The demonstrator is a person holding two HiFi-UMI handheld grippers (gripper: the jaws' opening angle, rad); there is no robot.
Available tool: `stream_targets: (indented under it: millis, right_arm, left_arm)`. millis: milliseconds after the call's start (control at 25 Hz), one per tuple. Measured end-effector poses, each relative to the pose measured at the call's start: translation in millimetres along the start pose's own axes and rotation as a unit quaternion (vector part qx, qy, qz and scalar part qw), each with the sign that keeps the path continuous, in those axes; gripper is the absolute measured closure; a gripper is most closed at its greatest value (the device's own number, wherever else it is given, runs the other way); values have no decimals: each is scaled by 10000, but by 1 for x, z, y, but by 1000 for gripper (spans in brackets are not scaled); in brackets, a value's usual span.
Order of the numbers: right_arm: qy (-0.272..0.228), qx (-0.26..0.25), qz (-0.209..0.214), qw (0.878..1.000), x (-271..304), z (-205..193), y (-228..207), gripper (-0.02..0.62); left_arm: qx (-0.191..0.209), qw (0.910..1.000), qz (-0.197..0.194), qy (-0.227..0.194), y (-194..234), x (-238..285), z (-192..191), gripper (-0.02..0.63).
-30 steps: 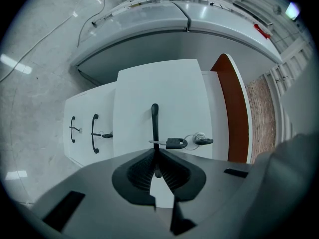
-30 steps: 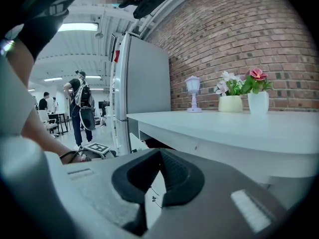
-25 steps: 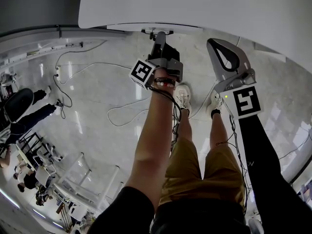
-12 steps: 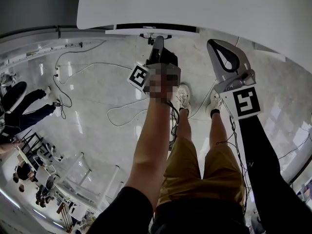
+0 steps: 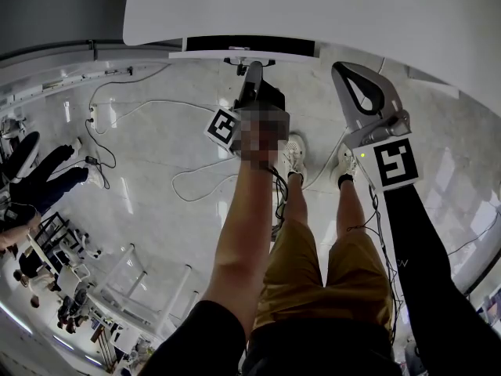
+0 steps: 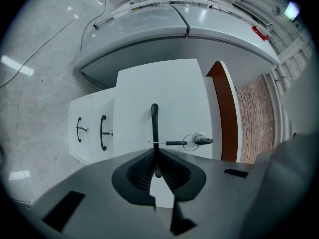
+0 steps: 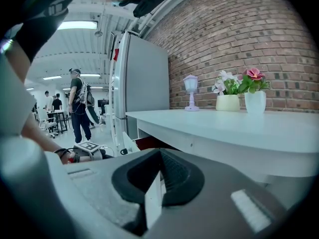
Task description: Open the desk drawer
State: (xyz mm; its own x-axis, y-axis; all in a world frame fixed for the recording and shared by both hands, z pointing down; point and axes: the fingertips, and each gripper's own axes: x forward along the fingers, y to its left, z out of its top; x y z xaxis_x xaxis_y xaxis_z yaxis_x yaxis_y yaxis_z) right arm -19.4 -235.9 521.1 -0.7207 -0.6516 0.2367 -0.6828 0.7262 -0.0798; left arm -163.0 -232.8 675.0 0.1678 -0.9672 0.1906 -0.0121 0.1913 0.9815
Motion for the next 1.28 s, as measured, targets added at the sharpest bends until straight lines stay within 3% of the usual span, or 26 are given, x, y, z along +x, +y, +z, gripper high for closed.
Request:
stream_targets:
  millis: [1280]
  right_arm:
    - [14, -33, 49, 10000, 1, -1, 1, 595]
  left_arm:
    - [49, 10000, 72, 47, 5, -3, 0, 580]
